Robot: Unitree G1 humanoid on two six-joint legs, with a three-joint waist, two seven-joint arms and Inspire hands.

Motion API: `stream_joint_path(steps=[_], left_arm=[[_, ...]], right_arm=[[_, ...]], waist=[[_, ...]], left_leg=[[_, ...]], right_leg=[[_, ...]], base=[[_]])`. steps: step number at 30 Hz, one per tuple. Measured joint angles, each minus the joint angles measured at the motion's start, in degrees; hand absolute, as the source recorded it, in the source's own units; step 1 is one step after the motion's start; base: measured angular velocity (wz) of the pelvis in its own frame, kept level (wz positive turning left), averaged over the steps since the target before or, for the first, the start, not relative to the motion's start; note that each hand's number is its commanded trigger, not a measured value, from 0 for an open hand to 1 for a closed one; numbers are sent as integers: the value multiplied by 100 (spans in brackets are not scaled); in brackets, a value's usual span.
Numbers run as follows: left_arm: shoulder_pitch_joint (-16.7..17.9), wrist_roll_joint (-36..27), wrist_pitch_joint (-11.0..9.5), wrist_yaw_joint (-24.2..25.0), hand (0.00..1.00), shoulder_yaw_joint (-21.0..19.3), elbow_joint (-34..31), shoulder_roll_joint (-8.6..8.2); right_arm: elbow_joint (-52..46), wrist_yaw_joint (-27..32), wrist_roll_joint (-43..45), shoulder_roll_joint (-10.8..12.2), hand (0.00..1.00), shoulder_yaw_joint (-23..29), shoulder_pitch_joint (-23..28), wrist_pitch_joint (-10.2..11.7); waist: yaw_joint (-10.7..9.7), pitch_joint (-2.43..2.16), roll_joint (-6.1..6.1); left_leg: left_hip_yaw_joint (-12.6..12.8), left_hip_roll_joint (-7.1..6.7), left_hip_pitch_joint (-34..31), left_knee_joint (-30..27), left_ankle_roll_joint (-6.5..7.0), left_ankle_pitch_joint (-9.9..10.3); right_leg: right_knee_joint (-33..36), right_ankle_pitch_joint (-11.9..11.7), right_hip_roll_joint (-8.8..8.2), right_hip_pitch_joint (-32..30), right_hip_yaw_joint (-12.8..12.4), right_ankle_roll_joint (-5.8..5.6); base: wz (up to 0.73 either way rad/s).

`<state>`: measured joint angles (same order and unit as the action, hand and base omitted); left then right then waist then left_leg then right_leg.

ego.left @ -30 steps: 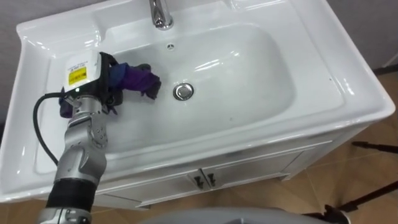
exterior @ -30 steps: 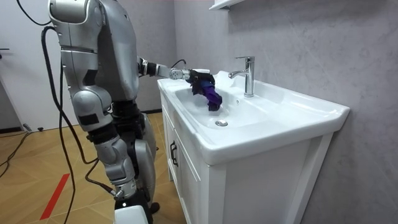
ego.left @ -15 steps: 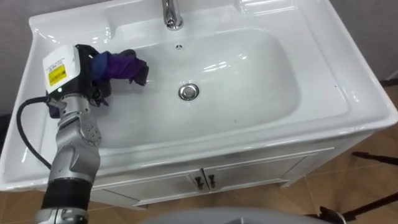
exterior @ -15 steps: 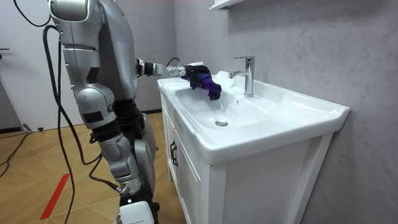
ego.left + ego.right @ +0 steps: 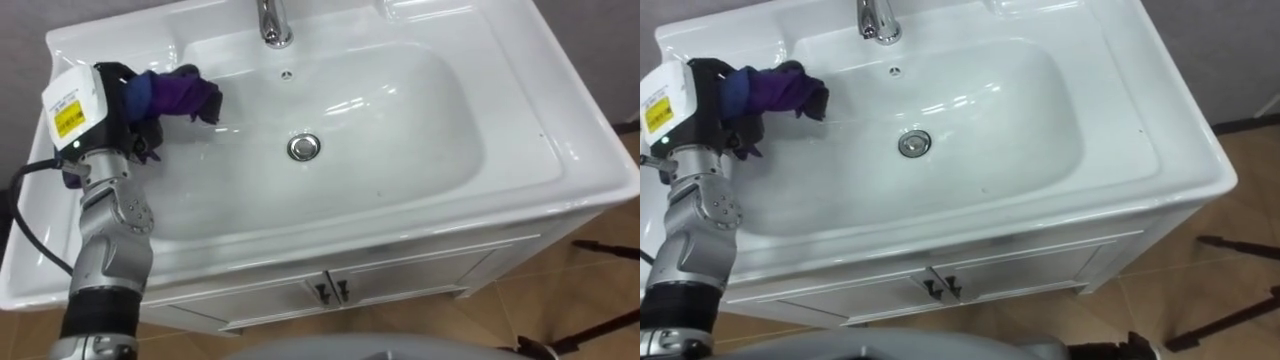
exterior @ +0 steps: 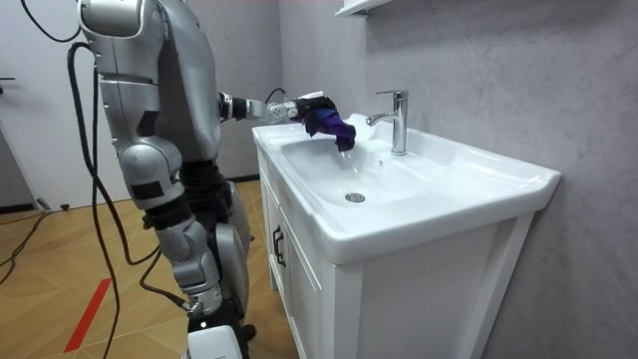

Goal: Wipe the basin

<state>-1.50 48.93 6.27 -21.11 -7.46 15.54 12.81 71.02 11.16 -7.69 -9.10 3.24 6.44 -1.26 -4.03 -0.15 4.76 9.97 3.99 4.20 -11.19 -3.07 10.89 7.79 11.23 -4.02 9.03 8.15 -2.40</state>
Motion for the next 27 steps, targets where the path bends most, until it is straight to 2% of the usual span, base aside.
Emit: stream_joint_path(steps=[7,14,22,27], left_arm=[[2,4,-6,-85,100,-66,-105,1],[31,1,-5,-84,100,-147,-105,0],[451,-15,-7,-85,100,-340,-94,-2],[644,-511,6,-90,100,-639,-90,-1]], right_arm=[[-5,-61,1,-13,0,29,3,0],[-118,-92,55,-38,0,47,120,-2],[-224,-106,96,-41,0,87,258,-2],[-224,-143,95,-41,0,280,277,-15]], waist=[[19,-10,6],[135,-26,-4],[140,-22,-10],[139,-22,-5]], left_leg=[[8,-2,29,30,-1,-1],[12,-4,39,33,-1,-1],[9,-12,123,45,-1,-1],[8,-13,137,36,0,-2]], right_leg=[[2,0,0,8,0,0],[3,0,0,14,0,0],[0,0,-1,103,-9,0],[1,0,-7,109,-3,0]], base=[[0],[0],[0],[0]])
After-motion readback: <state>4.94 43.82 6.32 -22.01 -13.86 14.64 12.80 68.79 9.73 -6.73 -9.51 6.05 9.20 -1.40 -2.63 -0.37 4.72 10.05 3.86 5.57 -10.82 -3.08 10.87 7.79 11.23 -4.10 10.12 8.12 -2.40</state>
